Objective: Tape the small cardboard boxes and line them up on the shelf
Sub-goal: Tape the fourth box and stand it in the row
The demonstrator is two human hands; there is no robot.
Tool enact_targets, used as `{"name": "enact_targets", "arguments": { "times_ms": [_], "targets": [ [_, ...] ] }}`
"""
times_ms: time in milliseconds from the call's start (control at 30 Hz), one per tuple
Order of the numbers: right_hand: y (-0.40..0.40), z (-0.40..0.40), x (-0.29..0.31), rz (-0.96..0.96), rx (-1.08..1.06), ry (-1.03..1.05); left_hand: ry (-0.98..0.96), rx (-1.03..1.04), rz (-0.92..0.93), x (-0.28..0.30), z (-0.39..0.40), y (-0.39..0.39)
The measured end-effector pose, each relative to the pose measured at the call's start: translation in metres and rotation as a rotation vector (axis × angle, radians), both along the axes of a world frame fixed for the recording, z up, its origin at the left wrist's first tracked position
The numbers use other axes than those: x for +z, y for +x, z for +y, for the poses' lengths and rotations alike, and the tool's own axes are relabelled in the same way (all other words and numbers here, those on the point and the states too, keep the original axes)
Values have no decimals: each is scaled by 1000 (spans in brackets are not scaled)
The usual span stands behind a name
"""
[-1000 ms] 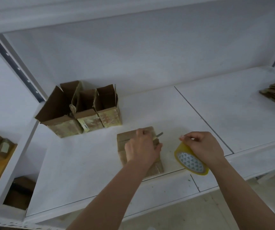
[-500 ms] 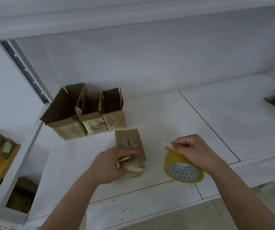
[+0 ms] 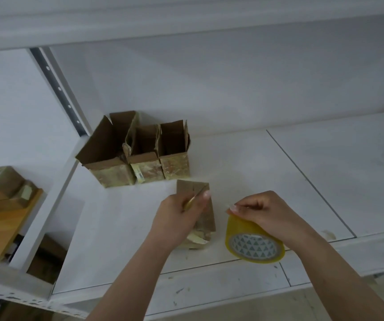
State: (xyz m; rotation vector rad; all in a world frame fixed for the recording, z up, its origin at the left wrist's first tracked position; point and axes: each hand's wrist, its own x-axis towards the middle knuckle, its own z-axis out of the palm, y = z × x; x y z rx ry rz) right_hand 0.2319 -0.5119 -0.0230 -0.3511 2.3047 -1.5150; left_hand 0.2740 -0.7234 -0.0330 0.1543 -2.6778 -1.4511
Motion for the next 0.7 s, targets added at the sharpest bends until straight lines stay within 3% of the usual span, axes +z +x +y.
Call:
{"name": "enact_targets", "arguments": {
  "times_ms": [167, 400, 600, 700],
  "targets": [
    [5, -5, 1, 31, 1, 18, 58, -35, -112, -1, 26, -1],
    [7, -6, 0, -161, 111, -37, -94, 49, -1, -10, 22, 1],
    [-1, 7, 2, -185, 54, -230, -99, 137, 92, -5, -4, 9],
    [-6, 11, -1, -132, -5, -91, -104, 224, 97, -5, -28, 15]
  ]
}}
